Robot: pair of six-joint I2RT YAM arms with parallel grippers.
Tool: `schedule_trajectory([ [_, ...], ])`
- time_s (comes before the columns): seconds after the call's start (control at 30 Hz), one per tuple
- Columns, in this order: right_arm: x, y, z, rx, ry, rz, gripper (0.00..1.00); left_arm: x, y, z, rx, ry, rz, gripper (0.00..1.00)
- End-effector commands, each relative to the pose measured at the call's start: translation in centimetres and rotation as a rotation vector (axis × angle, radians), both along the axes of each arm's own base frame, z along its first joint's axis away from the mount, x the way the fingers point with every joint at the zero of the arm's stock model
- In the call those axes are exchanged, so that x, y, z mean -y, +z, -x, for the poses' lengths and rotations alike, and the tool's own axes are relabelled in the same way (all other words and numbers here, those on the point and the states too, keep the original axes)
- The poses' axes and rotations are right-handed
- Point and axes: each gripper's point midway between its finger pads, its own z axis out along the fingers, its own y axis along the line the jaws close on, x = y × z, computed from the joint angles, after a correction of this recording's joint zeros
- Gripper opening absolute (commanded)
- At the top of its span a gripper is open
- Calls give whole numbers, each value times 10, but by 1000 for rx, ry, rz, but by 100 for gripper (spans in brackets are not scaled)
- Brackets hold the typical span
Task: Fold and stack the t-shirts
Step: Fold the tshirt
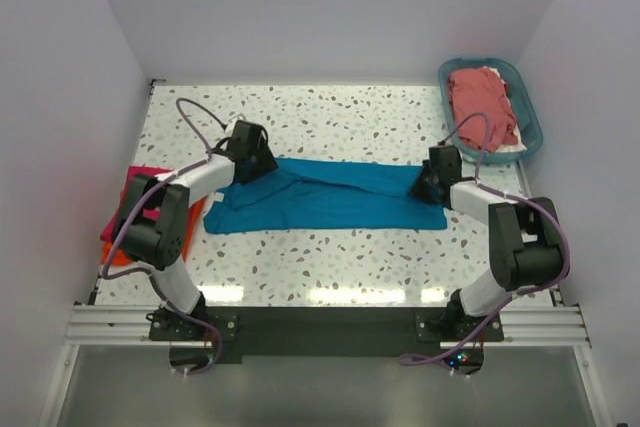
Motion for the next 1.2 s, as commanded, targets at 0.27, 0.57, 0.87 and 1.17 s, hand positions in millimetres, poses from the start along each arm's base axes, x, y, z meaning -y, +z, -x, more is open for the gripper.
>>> schedule_trajectory([
  [0.27, -5, 7, -4, 64, 7, -30, 20, 23, 8, -20, 32, -68, -18, 59],
  [0.57, -6, 3, -3, 59, 9, -32, 19, 34, 4, -21, 27, -100, -9, 31],
  [0.87, -6, 2, -2, 60, 10, -29, 18, 41, 4, -18, 28, -125, 0, 10],
  [1.17, -6, 5, -4, 67, 9, -31, 18, 42, 28, -5, 80, -143, 33, 0],
])
